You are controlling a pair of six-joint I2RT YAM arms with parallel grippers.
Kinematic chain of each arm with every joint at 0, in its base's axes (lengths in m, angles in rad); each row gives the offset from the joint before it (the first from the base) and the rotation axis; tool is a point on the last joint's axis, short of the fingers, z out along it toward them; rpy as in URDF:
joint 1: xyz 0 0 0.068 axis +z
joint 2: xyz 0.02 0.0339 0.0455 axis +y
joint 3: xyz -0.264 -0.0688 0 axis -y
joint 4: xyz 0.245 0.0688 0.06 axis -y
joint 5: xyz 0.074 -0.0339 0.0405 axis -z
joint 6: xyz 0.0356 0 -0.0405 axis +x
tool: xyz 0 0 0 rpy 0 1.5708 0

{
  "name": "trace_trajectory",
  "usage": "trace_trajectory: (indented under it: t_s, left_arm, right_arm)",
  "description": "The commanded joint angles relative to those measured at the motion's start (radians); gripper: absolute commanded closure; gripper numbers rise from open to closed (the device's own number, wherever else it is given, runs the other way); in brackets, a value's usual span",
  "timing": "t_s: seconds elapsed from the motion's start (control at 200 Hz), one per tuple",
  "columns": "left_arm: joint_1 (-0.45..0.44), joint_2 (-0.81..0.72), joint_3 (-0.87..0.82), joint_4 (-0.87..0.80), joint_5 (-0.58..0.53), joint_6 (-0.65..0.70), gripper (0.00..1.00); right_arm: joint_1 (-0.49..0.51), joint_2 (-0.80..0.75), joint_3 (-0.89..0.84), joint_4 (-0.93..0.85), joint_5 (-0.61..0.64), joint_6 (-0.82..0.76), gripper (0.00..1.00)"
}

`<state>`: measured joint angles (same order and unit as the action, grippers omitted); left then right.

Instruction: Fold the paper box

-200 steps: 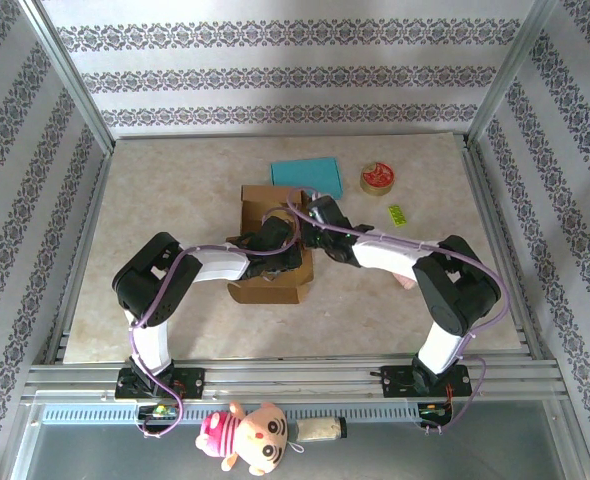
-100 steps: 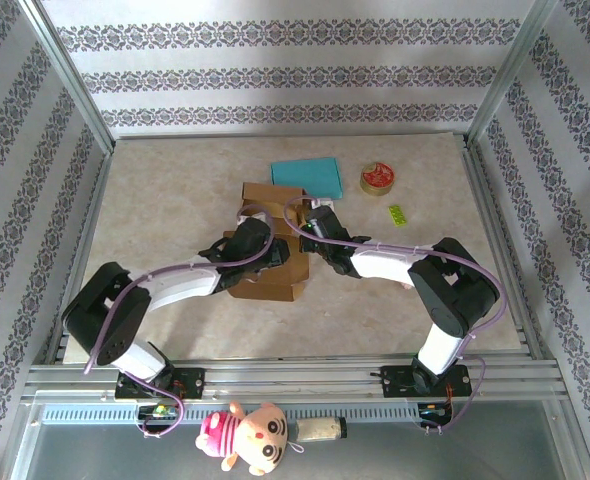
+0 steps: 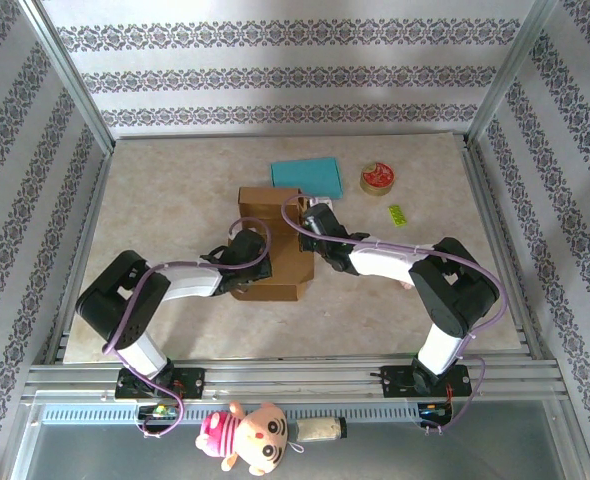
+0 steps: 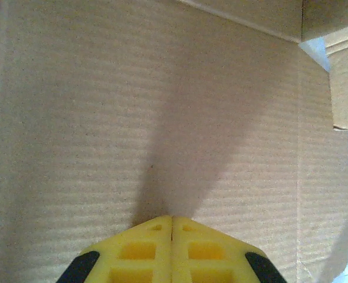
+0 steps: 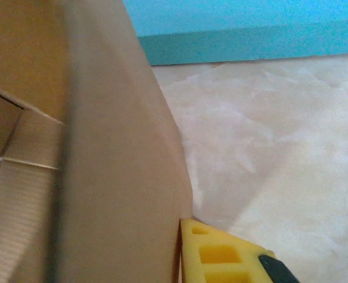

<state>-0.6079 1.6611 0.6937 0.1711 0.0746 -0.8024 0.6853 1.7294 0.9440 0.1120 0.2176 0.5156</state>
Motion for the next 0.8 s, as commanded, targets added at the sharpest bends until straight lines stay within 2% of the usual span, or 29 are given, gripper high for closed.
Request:
trace_trajectory:
  t_s: [0.0,0.17,0.37,0.49,0.57,0.665,0.794]
  left_arm:
    - [0.005,0.078,-0.016,0.085,0.108,-0.041,0.97]
    - [0.004,0.095,0.003,0.097,0.141,-0.043,0.98]
    - [0.005,0.065,0.032,0.004,0.114,0.013,0.99]
    - [0.005,0.049,0.027,-0.008,0.096,0.024,0.99]
    - [0.006,0.046,0.025,-0.012,0.087,0.027,0.99]
    - [0.005,0.049,0.031,-0.017,0.082,0.026,0.98]
    - [0.006,0.057,0.044,-0.026,0.08,0.033,0.98]
  right_arm:
    - [0.017,0.019,0.036,-0.124,-0.039,0.097,0.88]
    - [0.057,0.048,0.066,-0.111,-0.002,0.213,0.83]
    - [0.055,0.094,0.107,-0.039,-0.029,0.141,0.6]
    - [0.032,0.07,0.103,-0.003,-0.18,0.002,0.51]
    - [0.021,0.024,0.08,-0.012,-0.234,-0.086,0.45]
    - [-0.005,-0.042,0.035,-0.025,-0.32,-0.151,0.37]
    - [-0.055,-0.147,-0.026,-0.054,-0.497,-0.235,0.31]
